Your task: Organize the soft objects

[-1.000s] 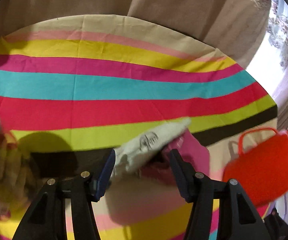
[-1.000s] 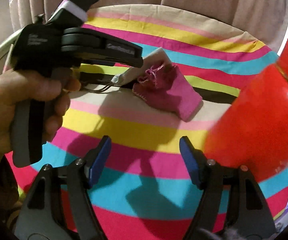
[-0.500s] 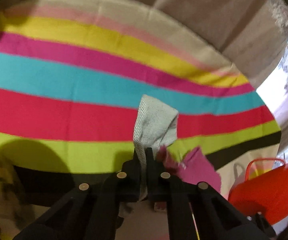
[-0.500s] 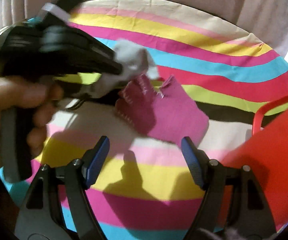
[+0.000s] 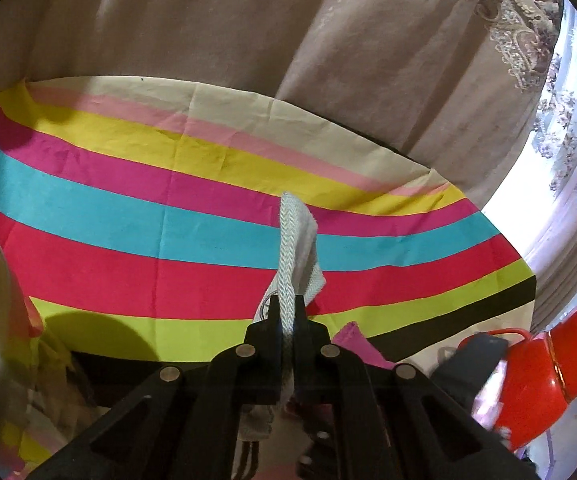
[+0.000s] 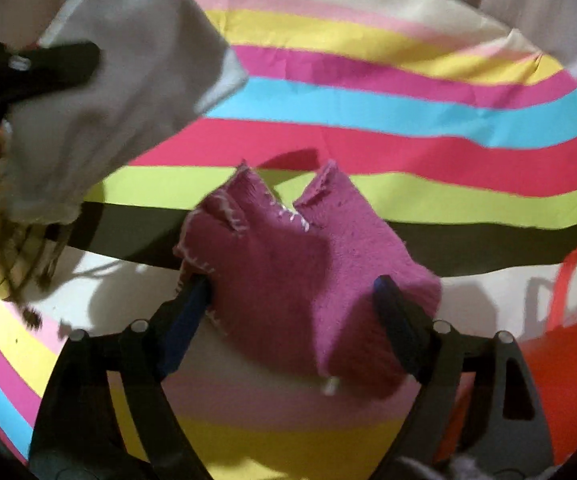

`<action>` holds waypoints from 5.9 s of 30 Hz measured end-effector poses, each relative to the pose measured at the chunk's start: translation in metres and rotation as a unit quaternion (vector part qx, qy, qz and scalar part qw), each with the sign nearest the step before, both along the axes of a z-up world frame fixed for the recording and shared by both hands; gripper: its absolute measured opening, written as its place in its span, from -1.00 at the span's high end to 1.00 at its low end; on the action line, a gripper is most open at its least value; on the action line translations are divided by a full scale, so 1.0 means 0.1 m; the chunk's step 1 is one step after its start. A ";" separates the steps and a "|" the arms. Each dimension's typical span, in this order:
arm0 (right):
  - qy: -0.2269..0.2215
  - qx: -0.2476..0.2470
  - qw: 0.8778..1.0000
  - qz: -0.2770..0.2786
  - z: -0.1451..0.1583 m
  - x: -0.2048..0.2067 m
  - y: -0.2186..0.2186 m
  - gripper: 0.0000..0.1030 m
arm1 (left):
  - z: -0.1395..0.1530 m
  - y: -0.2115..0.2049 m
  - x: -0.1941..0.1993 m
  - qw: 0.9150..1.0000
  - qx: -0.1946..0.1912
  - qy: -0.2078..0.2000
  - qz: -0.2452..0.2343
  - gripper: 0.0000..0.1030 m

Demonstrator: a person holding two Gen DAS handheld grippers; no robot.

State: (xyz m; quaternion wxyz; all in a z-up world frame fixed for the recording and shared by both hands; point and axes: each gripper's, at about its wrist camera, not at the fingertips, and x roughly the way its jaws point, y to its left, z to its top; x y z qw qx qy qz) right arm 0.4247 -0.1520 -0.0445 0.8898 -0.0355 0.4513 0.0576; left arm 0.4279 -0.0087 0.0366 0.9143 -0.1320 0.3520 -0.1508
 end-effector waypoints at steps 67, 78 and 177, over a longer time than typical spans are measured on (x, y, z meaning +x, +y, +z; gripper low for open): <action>-0.076 0.043 0.994 -0.069 1.12 -3.31 -1.67 0.71 | 0.58 -1.02 -2.96 0.996 -0.027 0.018 -0.082 0.92; -0.093 0.038 0.988 -0.119 1.21 -3.96 -2.30 0.71 | 0.68 -1.69 -3.42 0.988 -0.047 0.022 -0.144 0.92; -0.041 -0.034 0.952 -0.300 0.99 -4.95 -3.74 -0.35 | 0.21 -3.44 -4.18 0.957 0.061 0.078 -0.273 -0.97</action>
